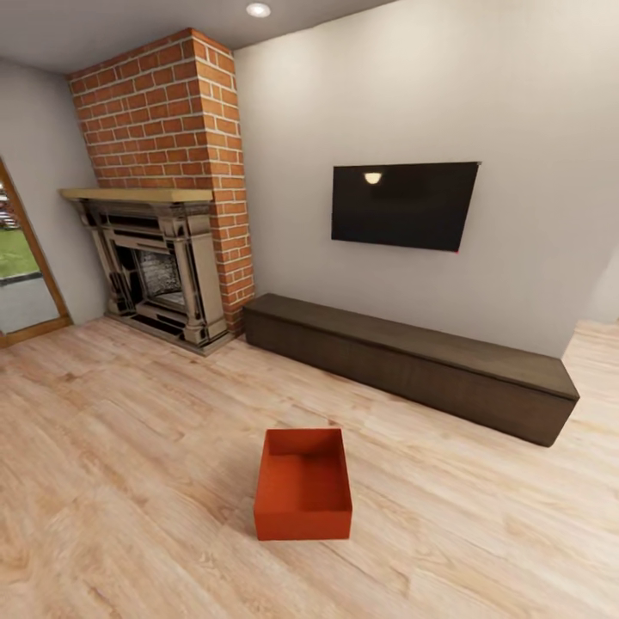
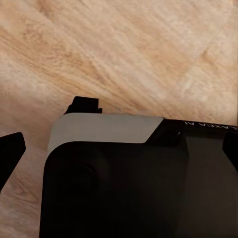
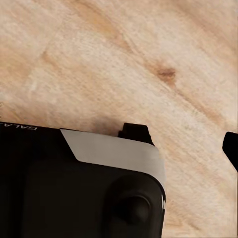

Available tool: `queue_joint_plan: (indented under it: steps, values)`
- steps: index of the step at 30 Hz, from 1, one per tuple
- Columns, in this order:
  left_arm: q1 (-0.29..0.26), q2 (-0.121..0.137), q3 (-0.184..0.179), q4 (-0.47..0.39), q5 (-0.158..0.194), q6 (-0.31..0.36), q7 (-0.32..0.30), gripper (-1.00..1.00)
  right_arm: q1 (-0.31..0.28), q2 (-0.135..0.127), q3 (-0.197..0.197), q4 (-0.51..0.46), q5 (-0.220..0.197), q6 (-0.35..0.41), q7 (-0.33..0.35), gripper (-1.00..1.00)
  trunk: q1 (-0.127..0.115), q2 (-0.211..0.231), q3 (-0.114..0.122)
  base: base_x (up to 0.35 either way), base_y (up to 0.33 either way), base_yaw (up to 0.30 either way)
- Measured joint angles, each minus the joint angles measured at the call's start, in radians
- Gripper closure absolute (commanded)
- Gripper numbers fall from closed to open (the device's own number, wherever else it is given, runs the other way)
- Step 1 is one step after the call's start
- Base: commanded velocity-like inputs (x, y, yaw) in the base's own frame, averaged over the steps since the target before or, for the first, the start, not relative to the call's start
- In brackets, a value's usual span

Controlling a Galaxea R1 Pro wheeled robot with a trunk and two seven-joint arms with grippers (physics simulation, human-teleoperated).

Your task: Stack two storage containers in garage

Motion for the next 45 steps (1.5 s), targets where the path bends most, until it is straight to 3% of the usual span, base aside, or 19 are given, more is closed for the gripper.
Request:
queue_joint_plan:
  steps: [45]
  values:
    - [0.0,0.001,0.0,0.0,0.0,0.0,0.0,-1.0,0.0,0.0,0.0,0.0,0.0,-0.003,0.0,-1.0,0.0,0.0,0.0,0.323,0.0,0.003]
